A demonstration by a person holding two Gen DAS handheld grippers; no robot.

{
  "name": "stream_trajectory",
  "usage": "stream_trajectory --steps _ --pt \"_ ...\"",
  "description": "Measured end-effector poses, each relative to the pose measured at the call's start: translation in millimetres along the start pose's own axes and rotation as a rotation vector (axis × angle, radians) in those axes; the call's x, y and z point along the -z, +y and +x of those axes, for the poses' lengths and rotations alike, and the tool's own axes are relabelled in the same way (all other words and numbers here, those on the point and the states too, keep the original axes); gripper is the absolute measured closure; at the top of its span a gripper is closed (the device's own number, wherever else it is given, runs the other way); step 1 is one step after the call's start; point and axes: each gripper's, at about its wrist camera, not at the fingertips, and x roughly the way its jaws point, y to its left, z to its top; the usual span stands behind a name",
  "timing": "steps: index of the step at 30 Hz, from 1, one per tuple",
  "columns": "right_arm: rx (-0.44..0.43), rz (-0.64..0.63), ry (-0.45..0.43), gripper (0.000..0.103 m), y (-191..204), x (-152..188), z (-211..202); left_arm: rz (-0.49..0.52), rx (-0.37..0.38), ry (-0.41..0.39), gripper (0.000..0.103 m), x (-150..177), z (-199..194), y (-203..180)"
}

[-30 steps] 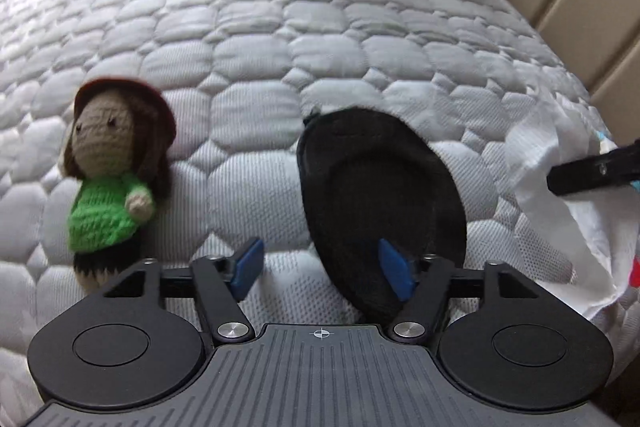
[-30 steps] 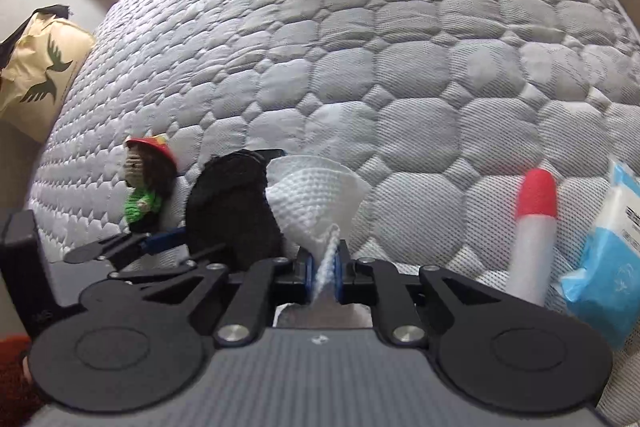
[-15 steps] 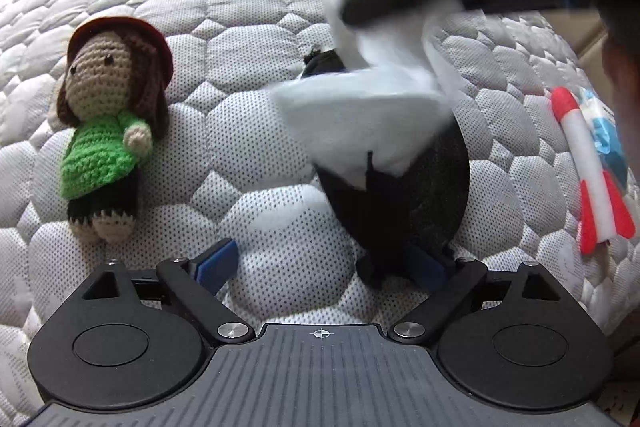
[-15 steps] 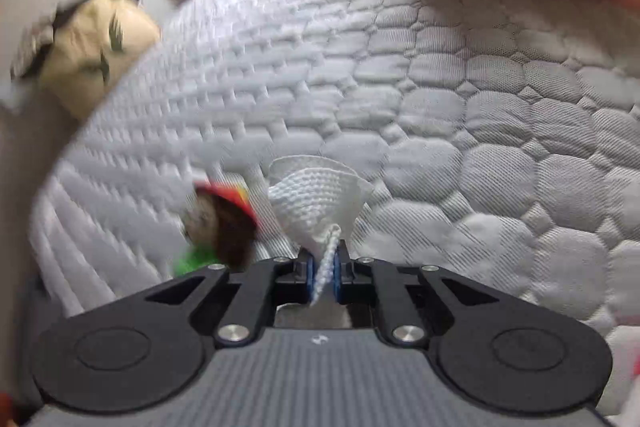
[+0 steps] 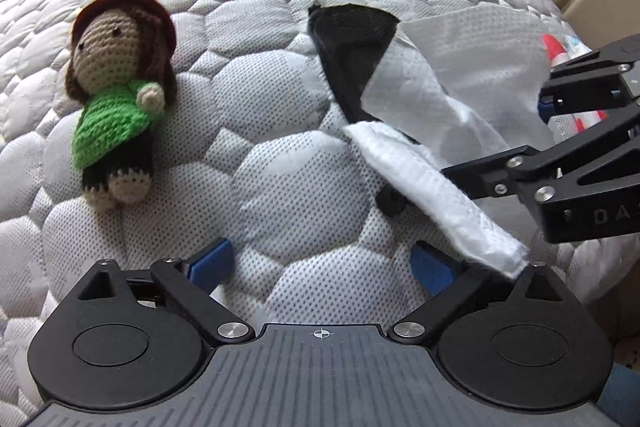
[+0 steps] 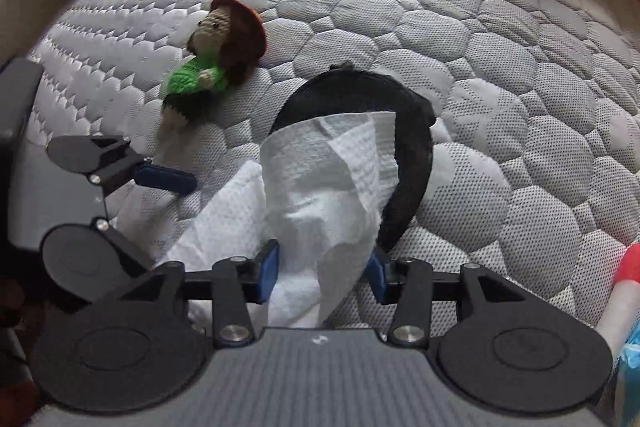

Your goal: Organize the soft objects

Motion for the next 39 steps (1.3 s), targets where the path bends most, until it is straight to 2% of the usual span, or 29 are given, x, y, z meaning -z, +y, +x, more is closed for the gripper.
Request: stream_trajectory --steps 1,2,5,6,8,10,12,14,17,19,20,21,23,26,29,32,34,37,39 --pt "0.037 -0.016 0.008 0.085 1 0 0 -0.006 -0.002 0.005 0.004 2 -1 2" --pt "0.074 -0.032 0.015 0.090 1 0 0 -0.012 -0.005 0.010 0.004 4 -2 4" --pt "0.159 -0.035 -0.032 0.094 -9 -10 -9 -0.025 -0.008 0.018 0.003 8 -4 10" --pt "0.138 0.004 -0.051 0.094 -16 -18 -14 -0.028 -0.007 0.018 0.003 9 -5 11" --pt "0.024 0.132 -0.098 0.094 -36 -35 -27 -0.024 -0.006 0.021 0.003 8 -4 12" --pt "-0.053 0.229 -0.165 0.094 -47 -47 -39 -0.023 -0.010 0.025 0.002 7 -3 11" --pt "-0.062 0.259 -0.245 0.094 -47 -58 -48 -0.025 -0.014 0.028 0.001 6 -2 10" --pt "-0.012 0.167 -0.281 0.087 -34 -60 -46 -0.025 -0.017 0.029 0.000 6 -1 10" --pt "0.135 -0.119 -0.181 0.085 3 -54 -17 -0.022 -0.018 0.028 0.000 6 -1 10" --pt "0.172 -0.253 -0.140 0.085 22 -41 -5 -0.021 -0.017 0.025 0.000 7 -2 11" --pt "0.160 -0.272 -0.141 0.081 26 -36 -6 -0.018 -0.018 0.023 0.000 7 -2 11" --pt "0.139 -0.273 -0.149 0.077 29 -33 -8 -0.015 -0.019 0.022 0.000 7 -2 11" --pt "0.095 -0.241 -0.161 0.045 30 -31 -16 -0.010 -0.025 0.021 0.000 8 -3 10" --pt "0.019 -0.164 -0.166 0.042 25 -35 -26 -0.010 -0.030 0.022 0.000 7 -4 10" --pt "-0.091 0.011 -0.169 0.041 5 -41 -37 -0.012 -0.025 0.021 0.000 8 -6 11" --pt "-0.129 0.126 -0.165 0.041 -10 -39 -46 -0.006 -0.019 0.012 0.000 10 -8 13" --pt "-0.055 0.027 -0.128 0.043 0 -35 -43 0.001 -0.018 0.005 0.000 13 -9 14" --pt "0.254 -0.297 -0.093 0.048 33 -18 -22 0.013 -0.021 -0.003 0.000 15 -11 14" --pt "0.349 -0.418 -0.074 0.048 42 -7 -9 0.000 -0.011 -0.010 0.000 15 -15 17"
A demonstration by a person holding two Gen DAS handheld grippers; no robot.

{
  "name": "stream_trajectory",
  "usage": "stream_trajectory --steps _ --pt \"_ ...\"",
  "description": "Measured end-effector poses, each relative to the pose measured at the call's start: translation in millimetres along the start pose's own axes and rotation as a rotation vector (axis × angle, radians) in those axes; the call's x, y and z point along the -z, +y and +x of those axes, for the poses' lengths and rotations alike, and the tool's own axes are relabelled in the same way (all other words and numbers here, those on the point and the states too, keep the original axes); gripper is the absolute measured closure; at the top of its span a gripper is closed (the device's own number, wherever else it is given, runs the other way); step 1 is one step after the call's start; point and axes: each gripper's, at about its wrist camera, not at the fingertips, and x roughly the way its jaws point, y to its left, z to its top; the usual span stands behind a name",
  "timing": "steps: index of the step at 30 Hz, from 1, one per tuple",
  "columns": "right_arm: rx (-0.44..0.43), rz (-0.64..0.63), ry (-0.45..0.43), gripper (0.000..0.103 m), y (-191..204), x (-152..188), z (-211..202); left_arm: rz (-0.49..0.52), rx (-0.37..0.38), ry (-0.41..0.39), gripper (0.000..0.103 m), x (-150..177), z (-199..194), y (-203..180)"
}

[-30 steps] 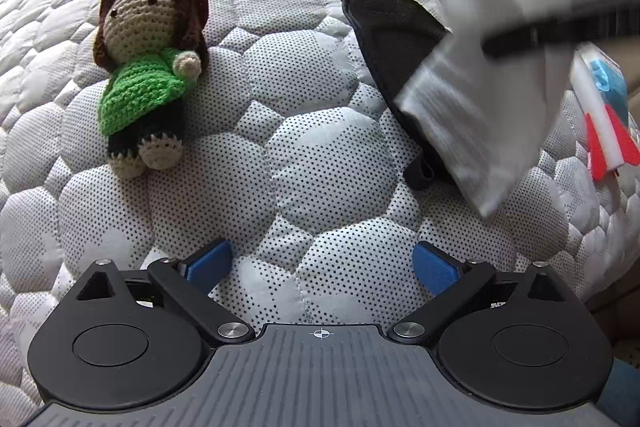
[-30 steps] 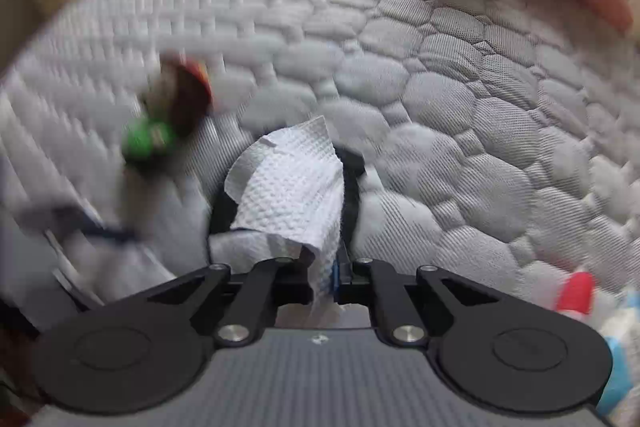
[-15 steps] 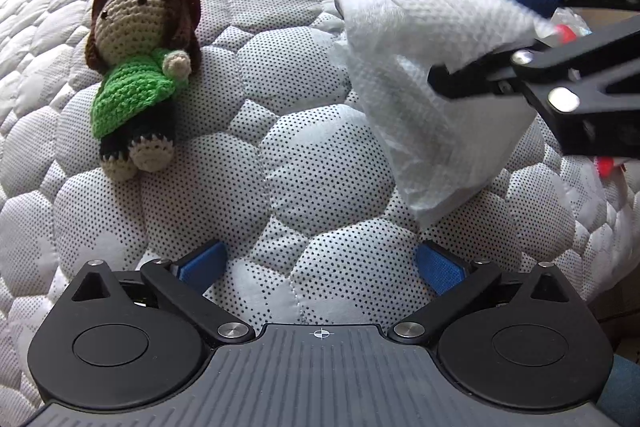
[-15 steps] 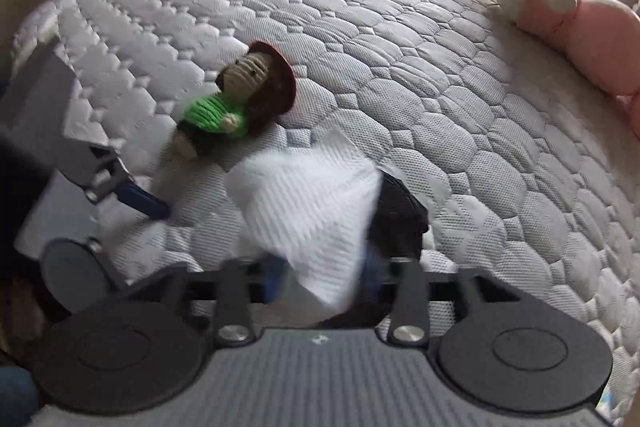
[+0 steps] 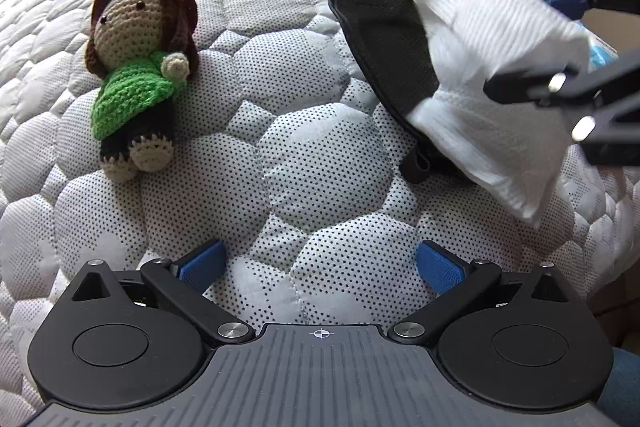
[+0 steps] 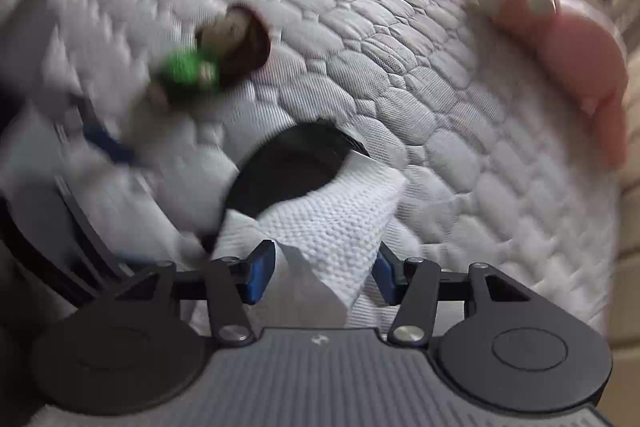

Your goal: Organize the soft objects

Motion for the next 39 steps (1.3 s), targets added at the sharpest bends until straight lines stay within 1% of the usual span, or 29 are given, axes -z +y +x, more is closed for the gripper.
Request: stream_trajectory --steps 1,2,5,7,8,10,12,15,16,18,19,20,21,24,25,26,27,29,31,33,34,36,38,39 --pt "-0.007 -0.005 0.008 0.047 2 2 2 -0.029 0.024 -0.008 0.000 0 -4 4" --pt "-0.033 0.013 0.017 0.047 2 4 4 -0.076 0.069 -0.020 0.000 0 -8 10" --pt "-0.110 0.069 0.043 0.044 1 10 8 -0.274 0.260 -0.070 0.000 4 -26 38" --pt "-0.136 0.084 0.055 0.044 3 15 10 -0.432 0.409 -0.105 0.000 1 -34 52" --pt "-0.140 0.087 0.057 0.044 5 18 10 -0.503 0.483 -0.107 0.000 -5 -33 58" --pt "-0.140 0.105 0.050 0.040 6 23 10 -0.620 0.643 -0.100 0.000 -19 -24 62" --pt "-0.147 0.132 0.040 0.039 4 28 9 -0.718 0.796 -0.095 0.000 -37 -5 56" --pt "-0.171 0.159 0.021 0.036 3 36 8 -0.863 1.000 -0.062 0.000 -42 15 47" --pt "-0.176 0.162 0.019 0.036 3 38 9 -0.909 1.058 -0.049 0.000 -39 20 40" --pt "-0.184 0.174 0.005 0.036 3 41 9 -0.986 1.116 -0.011 0.000 -40 32 29" --pt "-0.189 0.183 -0.003 0.036 3 42 9 -1.009 1.106 0.019 0.000 -41 40 25" --pt "-0.194 0.195 -0.008 0.036 2 43 9 -1.019 1.077 0.050 0.000 -42 48 21" --pt "-0.197 0.204 -0.012 0.036 2 44 9 -1.023 1.038 0.080 0.000 -44 56 17" --pt "-0.203 0.216 -0.019 0.036 -7 49 -1 -1.022 0.886 0.146 0.000 -45 69 13" --pt "-0.204 0.227 -0.015 0.033 -12 52 -6 -1.028 0.853 0.162 0.000 -44 73 13" --pt "-0.203 0.253 -0.011 0.029 -20 55 -11 -1.045 0.847 0.172 0.000 -42 77 13" --pt "-0.199 0.311 -0.004 0.029 -31 59 -15 -1.066 0.848 0.179 0.000 -40 81 13" --pt "-0.212 0.513 0.019 0.029 -60 67 -16 -1.105 0.867 0.177 0.000 -37 86 14" --pt "-0.309 0.733 0.033 0.030 -84 75 -3 -1.111 0.873 0.175 0.000 -38 87 13" --pt "-0.405 0.853 0.049 0.036 -89 77 18 -1.102 0.878 0.169 0.000 -39 86 11" --pt "-0.443 0.872 0.059 0.042 -86 77 27 -1.095 0.884 0.162 0.000 -40 83 10" --pt "-0.476 0.849 0.082 0.054 -74 73 38 -1.080 0.892 0.145 0.000 -39 78 11" --pt "-0.494 0.827 0.103 0.093 -65 71 45 -1.064 0.871 0.122 0.000 -34 69 20" --pt "-0.495 0.824 0.111 0.095 -64 71 43 -1.060 0.857 0.105 0.000 -31 63 26"
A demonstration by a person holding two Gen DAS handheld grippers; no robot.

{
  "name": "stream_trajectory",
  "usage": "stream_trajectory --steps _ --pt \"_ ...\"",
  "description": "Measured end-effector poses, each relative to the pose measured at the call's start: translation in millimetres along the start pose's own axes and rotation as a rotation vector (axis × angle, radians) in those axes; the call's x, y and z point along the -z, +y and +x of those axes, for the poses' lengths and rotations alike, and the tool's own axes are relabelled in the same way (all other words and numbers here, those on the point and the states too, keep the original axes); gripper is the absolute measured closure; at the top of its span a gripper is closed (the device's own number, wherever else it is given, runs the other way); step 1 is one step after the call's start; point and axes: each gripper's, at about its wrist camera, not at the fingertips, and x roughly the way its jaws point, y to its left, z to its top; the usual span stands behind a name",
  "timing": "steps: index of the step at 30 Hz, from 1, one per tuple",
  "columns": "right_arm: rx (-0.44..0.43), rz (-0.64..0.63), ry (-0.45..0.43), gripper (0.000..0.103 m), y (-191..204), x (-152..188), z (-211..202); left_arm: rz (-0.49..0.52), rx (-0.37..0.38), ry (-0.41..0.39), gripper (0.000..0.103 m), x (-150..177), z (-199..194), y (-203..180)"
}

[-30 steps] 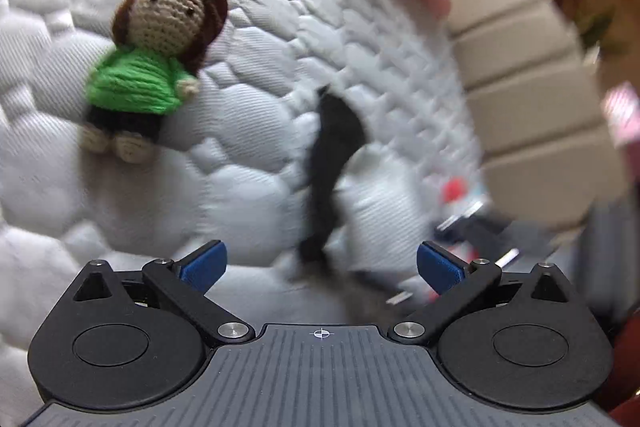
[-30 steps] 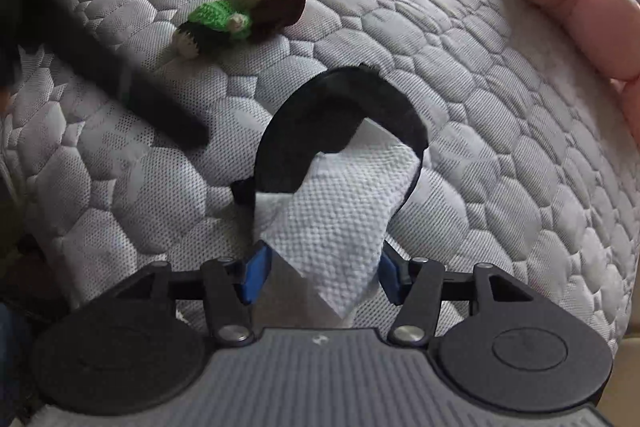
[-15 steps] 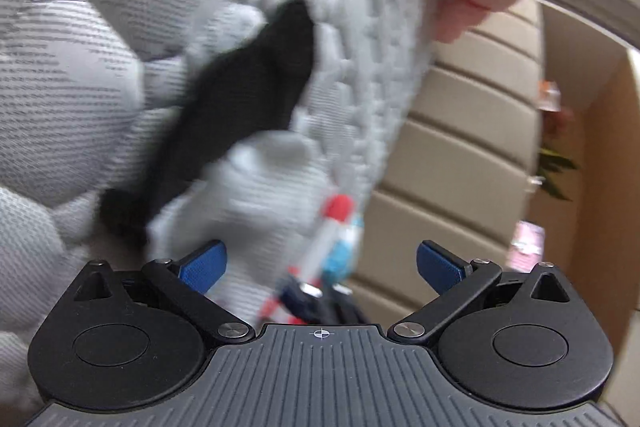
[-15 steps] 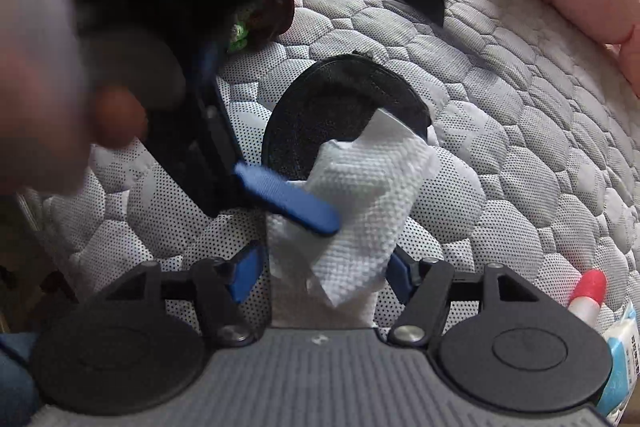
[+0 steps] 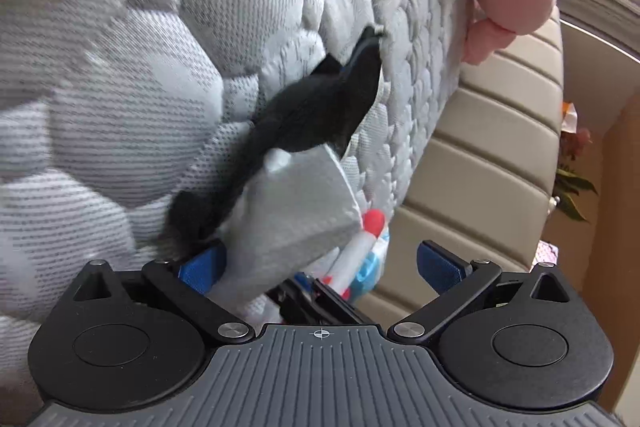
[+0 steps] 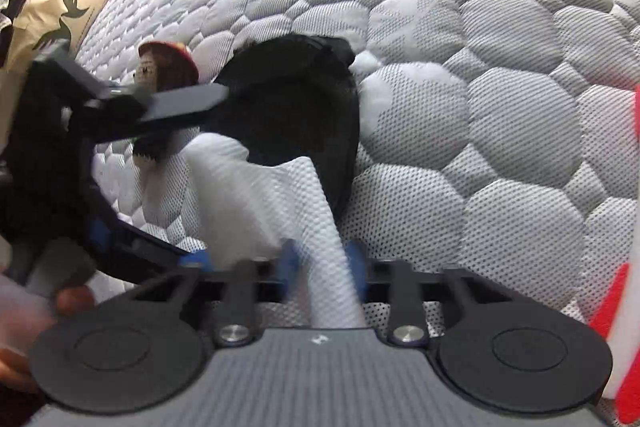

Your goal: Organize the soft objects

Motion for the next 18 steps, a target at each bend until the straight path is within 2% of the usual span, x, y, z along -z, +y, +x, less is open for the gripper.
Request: stream_trajectory --steps 3,4,7,8,9,11,13,15,18 --pt "0.022 -0.012 -0.018 0.097 4 0 -15 0.073 -0.070 -0.065 0.000 1 -28 -4" --pt "0.022 -0.011 -0.036 0.097 6 -3 -23 0.125 -0.128 -0.091 0.000 0 -37 -8" --pt "-0.041 0.041 -0.119 0.097 12 -24 -41 0.395 -0.379 -0.151 0.000 8 -50 -23" --pt "-0.069 0.046 -0.151 0.097 17 -33 -43 0.470 -0.421 -0.148 0.000 11 -48 -27" --pt "-0.089 0.032 -0.174 0.097 22 -43 -40 0.520 -0.427 -0.132 0.000 13 -44 -29" --pt "-0.069 -0.022 -0.181 0.097 34 -62 -20 0.544 -0.382 -0.112 0.000 12 -41 -27" --pt "-0.005 -0.067 -0.152 0.097 40 -71 3 0.526 -0.360 -0.119 0.000 8 -38 -26" --pt "0.075 -0.093 -0.134 0.097 35 -68 9 0.535 -0.381 -0.135 0.000 8 -39 -26" --pt "0.185 -0.080 -0.173 0.097 13 -55 -9 0.566 -0.411 -0.139 0.000 2 -24 -36"
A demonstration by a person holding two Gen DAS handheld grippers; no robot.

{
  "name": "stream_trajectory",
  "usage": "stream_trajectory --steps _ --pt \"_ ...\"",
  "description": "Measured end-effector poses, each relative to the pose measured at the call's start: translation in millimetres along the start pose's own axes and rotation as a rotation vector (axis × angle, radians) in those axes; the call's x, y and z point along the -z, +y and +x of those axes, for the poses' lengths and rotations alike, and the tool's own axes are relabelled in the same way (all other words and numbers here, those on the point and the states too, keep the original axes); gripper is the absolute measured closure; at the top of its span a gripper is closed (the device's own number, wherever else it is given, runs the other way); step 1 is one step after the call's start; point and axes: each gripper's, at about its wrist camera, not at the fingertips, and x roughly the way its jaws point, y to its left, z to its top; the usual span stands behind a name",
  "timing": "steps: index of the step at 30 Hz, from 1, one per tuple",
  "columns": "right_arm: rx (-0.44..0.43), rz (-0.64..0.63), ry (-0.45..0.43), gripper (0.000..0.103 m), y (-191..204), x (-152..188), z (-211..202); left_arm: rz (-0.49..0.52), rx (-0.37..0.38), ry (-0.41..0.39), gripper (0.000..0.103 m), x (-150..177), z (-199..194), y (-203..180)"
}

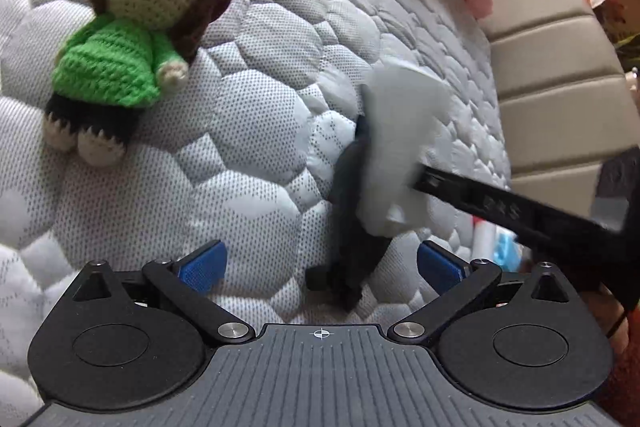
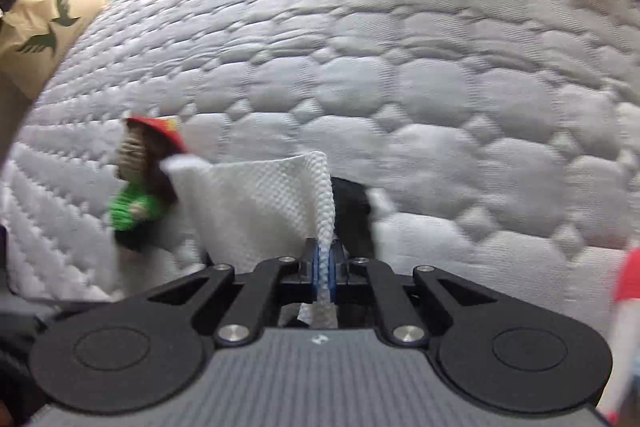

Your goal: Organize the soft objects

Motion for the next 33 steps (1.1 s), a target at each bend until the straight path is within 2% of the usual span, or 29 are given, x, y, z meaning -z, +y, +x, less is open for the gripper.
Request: stream_trajectory --steps 2,5,7,9,12,16,19,21,24,27,30,33 --pt "0.051 0.069 0.010 0.097 -27 7 -11 0.019 0.001 0.004 0.000 -4 10 -6" --pt "0.027 0.247 0.006 0.097 -71 17 -31 0.049 0.006 -0.007 0.000 -8 22 -16" --pt "0.007 0.309 -0.038 0.097 -93 22 -51 0.077 0.012 -0.024 0.000 -11 30 -29" --pt "0.015 0.316 -0.078 0.097 -105 25 -71 0.126 0.004 -0.049 0.000 -9 35 -48" --pt "-0.007 0.324 -0.133 0.097 -122 23 -97 0.263 0.020 -0.072 0.000 2 43 -87" --pt "-0.029 0.326 -0.188 0.097 -135 11 -118 0.391 0.125 0.022 0.000 20 62 -130" --pt "-0.023 0.294 -0.207 0.097 -134 4 -124 0.457 0.135 0.100 0.000 36 80 -149" --pt "-0.048 0.269 -0.205 0.097 -130 2 -127 0.463 0.123 0.113 0.000 45 85 -150" --pt "-0.081 0.219 -0.197 0.097 -116 -2 -127 0.431 0.113 0.092 0.000 47 83 -144" --pt "-0.087 0.242 -0.197 0.097 -117 -2 -133 0.413 0.097 0.036 0.000 36 77 -141" --pt "-0.076 0.290 -0.199 0.096 -131 0 -142 0.446 0.093 0.019 0.000 19 82 -153" --pt "-0.046 0.298 -0.218 0.096 -146 3 -154 0.540 0.103 -0.017 0.000 5 93 -182"
